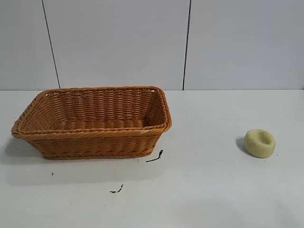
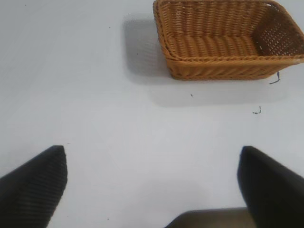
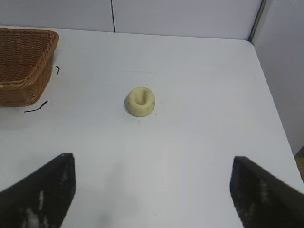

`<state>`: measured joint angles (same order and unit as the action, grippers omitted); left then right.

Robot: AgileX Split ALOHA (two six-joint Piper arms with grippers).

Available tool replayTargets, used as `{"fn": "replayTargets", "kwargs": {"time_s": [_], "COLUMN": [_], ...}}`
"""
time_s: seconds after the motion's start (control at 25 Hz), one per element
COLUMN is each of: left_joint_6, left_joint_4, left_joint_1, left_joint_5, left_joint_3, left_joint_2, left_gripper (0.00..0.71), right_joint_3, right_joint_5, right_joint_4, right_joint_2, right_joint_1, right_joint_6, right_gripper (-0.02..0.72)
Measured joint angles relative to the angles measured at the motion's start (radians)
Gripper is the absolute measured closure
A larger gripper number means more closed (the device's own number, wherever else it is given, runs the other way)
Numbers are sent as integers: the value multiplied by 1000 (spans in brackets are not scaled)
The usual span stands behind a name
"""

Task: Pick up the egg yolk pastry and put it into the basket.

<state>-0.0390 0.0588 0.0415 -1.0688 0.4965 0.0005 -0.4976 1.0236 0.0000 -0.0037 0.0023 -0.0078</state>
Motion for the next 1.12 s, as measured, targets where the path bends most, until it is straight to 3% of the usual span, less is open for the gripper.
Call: {"fn": "replayTargets", "kwargs": {"time_s": [0.48, 0.64, 1.12], "left_joint_6": [0, 0, 0], "left_joint_4": [0, 0, 0], "left_joint_1": [0, 0, 0], "left_joint_5": [0, 0, 0], "left_joint_3": [0, 0, 0], "left_joint_2": [0, 0, 0], "left_gripper": [15, 15, 15], "right_joint_3": [0, -23, -309], "right_joint_5": [0, -1, -2], "right_joint_4": [0, 0, 11], "right_joint_2": [0, 29, 827], "right_joint_1": [0, 0, 0], "right_joint_6": [0, 0, 0], "right_gripper": [92, 45, 17]}}
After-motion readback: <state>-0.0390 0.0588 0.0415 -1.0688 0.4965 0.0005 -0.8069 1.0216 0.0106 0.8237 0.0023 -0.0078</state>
